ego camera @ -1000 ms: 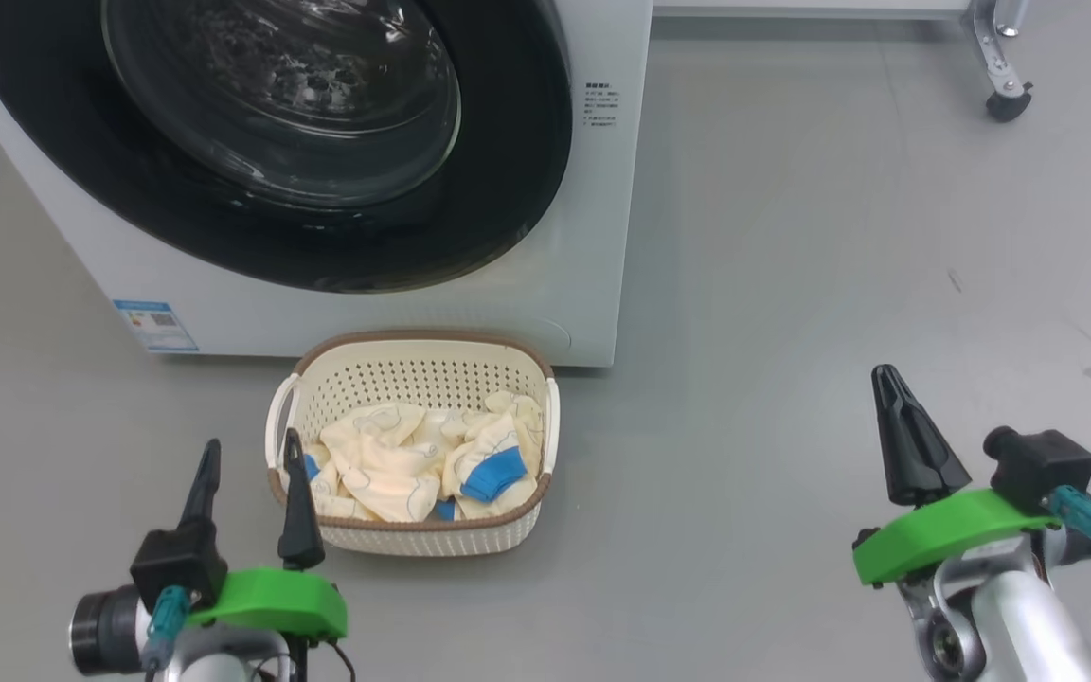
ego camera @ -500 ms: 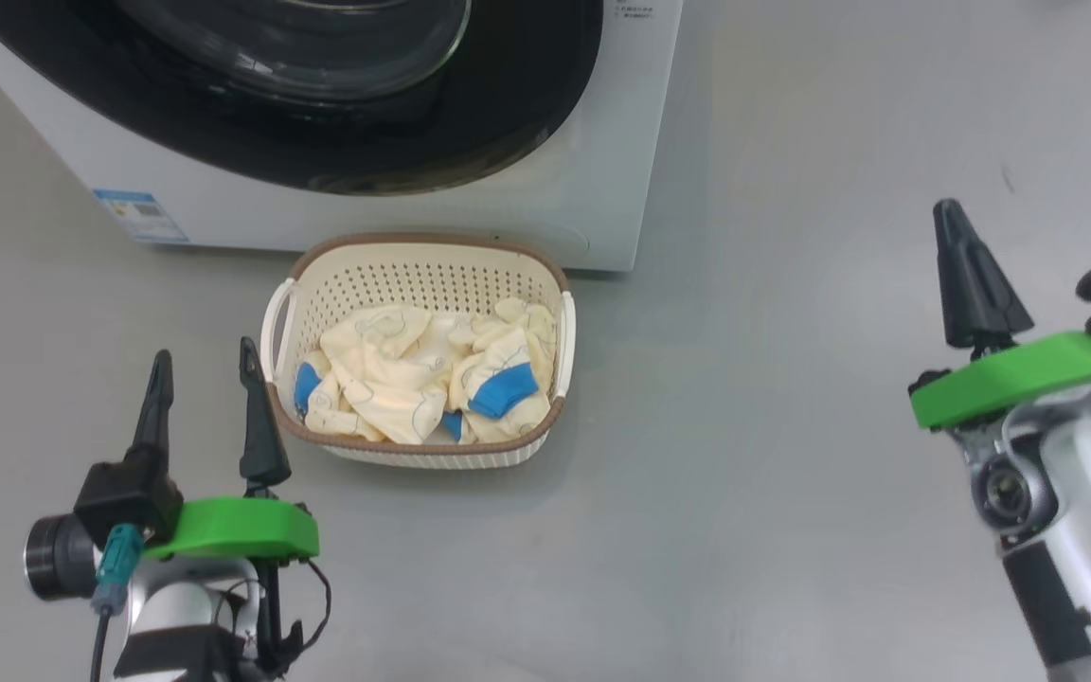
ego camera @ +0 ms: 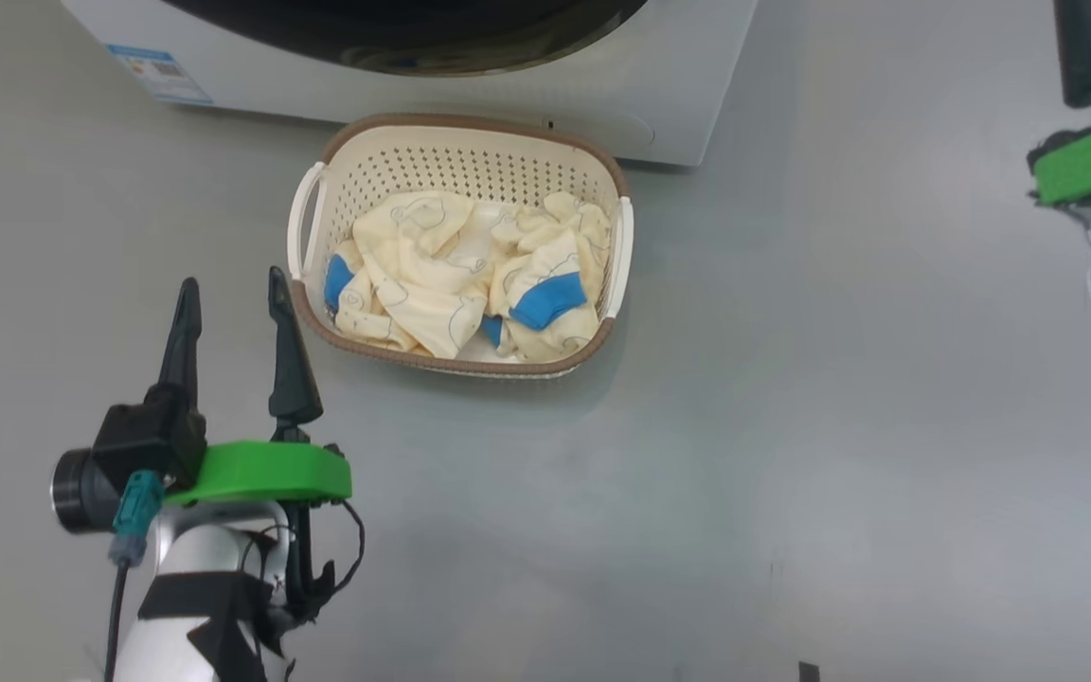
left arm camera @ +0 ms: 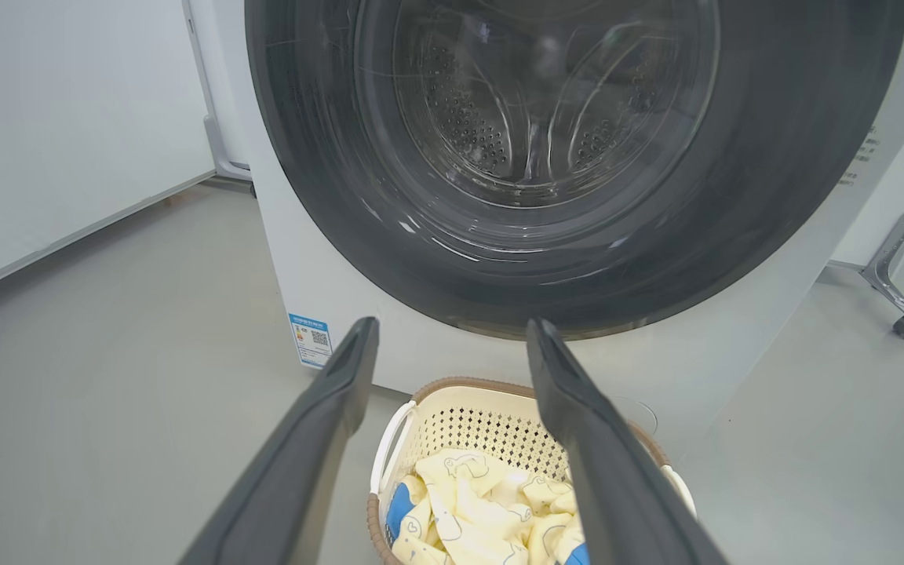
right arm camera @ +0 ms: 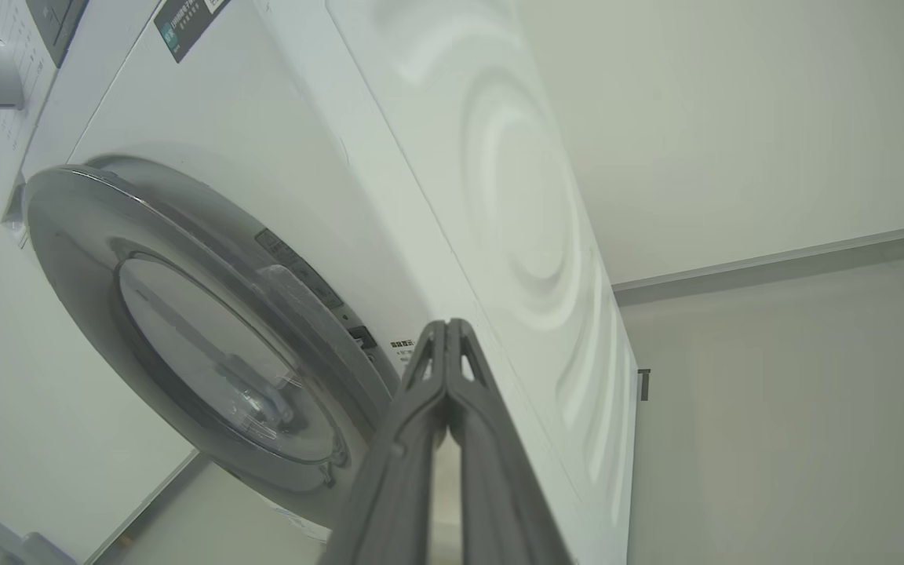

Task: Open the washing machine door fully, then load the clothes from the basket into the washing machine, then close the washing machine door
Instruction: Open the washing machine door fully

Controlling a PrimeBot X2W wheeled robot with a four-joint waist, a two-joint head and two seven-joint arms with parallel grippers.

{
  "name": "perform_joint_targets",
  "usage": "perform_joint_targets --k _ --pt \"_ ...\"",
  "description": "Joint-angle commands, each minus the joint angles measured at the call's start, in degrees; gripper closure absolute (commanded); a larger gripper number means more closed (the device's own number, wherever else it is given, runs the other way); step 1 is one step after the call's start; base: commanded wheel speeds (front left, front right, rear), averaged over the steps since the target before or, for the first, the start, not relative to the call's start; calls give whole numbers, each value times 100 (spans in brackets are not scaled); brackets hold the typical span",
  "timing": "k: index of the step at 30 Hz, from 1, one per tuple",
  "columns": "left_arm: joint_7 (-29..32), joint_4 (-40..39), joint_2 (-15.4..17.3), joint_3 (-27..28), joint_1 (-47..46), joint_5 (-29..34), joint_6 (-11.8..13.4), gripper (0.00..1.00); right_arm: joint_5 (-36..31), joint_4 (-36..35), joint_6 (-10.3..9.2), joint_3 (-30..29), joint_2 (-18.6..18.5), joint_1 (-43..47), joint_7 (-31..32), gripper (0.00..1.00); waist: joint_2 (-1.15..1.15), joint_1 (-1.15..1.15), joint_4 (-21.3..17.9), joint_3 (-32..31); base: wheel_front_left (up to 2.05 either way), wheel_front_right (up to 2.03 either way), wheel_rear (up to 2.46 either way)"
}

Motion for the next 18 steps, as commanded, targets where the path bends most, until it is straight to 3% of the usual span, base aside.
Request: perform_joint_targets --k 1,11,18 --pt "-39 -225 88 138 -181 -24 46 0 120 -152 -17 79 -141 -213 49 100 0 -1 123 179 0 0 0" --pt "-39 -320 88 -337 -548 -376 267 0 1283 -240 -17 857 -737 -1490 664 100 0 -1 503 726 0 0 0" --pt "-39 -424 88 -670 -746 -616 419 0 1981 -189 -17 1287 -911 -2238 1098 100 0 -1 754 1003 0 0 0"
